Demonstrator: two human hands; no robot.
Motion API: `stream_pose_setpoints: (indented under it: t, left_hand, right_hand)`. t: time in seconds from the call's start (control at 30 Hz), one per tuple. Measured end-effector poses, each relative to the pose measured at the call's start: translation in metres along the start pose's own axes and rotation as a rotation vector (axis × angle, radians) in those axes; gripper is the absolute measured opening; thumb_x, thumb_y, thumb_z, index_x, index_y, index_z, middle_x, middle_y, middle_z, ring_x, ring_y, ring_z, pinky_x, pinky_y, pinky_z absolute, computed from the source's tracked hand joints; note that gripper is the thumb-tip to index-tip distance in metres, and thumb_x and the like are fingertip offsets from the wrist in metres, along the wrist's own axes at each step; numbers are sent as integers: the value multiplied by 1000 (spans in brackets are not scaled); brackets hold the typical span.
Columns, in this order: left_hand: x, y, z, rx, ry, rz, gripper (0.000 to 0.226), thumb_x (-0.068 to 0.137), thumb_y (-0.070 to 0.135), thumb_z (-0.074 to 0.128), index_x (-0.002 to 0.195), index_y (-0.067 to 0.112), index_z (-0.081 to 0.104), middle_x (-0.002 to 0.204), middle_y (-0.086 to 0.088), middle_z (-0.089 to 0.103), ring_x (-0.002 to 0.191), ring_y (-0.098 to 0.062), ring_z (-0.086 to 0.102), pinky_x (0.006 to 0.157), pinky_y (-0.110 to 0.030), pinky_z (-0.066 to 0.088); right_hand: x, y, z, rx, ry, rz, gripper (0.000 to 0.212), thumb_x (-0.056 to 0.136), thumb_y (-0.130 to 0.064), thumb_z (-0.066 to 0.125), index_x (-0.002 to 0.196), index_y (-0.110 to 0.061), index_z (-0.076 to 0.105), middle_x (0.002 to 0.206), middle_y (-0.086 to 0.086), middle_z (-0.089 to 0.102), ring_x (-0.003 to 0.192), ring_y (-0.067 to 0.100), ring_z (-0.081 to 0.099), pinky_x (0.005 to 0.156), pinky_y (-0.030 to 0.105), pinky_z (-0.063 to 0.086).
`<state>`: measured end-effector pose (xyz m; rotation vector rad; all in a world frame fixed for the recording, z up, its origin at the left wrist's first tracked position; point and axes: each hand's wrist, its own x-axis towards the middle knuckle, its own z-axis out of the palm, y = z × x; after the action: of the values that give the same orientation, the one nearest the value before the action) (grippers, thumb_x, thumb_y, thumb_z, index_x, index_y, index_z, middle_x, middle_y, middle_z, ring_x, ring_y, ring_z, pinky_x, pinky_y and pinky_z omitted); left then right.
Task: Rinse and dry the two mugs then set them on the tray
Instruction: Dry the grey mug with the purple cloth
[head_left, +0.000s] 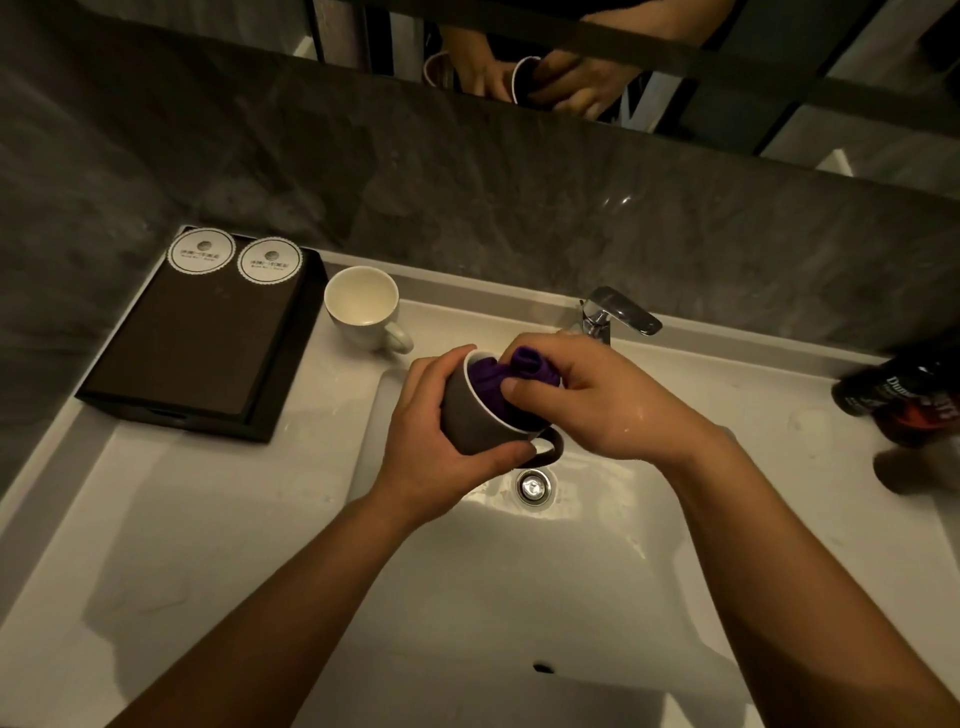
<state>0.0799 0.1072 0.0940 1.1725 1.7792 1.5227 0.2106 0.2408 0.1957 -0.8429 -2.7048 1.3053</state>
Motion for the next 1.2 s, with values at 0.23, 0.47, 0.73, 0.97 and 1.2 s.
stream_pose_setpoints:
  t: [0.23, 0.47, 0.73, 0.97, 1.2]
  left_hand:
    - [3, 0, 2, 98, -67, 28, 98, 62, 60, 85, 144, 21, 49, 134, 6, 53, 121, 10, 49, 88, -1, 43]
    - [5, -4, -9, 75, -115, -50, 98, 58, 64, 83, 144, 31, 47, 130, 21, 51, 117, 4, 54, 85, -9, 51]
    - [6, 0, -4, 216, -182, -14, 105, 58, 72, 79, 147, 29, 45, 130, 10, 49, 119, 6, 47, 86, -1, 43]
    - [4, -6, -3, 225, -167, -38, 106, 55, 69, 85, 147, 38, 41, 129, 16, 47, 116, 8, 49, 85, -1, 43]
    - [-5, -10, -3, 126, -163, -130, 102, 53, 68, 84, 144, 42, 47, 122, 29, 50, 116, 6, 54, 84, -6, 50]
  right_hand:
    - [-3, -1, 18, -148, 136, 48, 16, 95, -31, 69, 105, -19, 73, 93, 1, 74, 86, 17, 66, 80, 48, 57]
    - [-23, 16, 8, 545, -48, 69, 17, 101, -12, 63, 117, -14, 66, 105, 4, 74, 101, 20, 72, 88, 33, 60]
    - [-15, 16, 31, 382, 88, 70, 20, 101, -20, 65, 88, -11, 51, 75, 3, 54, 68, 10, 49, 62, 31, 44]
    - [-22, 15, 36, 360, 49, 50, 42, 93, -28, 73, 122, -35, 43, 100, 6, 67, 88, 27, 70, 75, 47, 63]
    - [-28, 19, 54, 390, 221, 15, 29, 89, -13, 76, 112, -28, 66, 105, -16, 64, 103, 10, 64, 83, 39, 61]
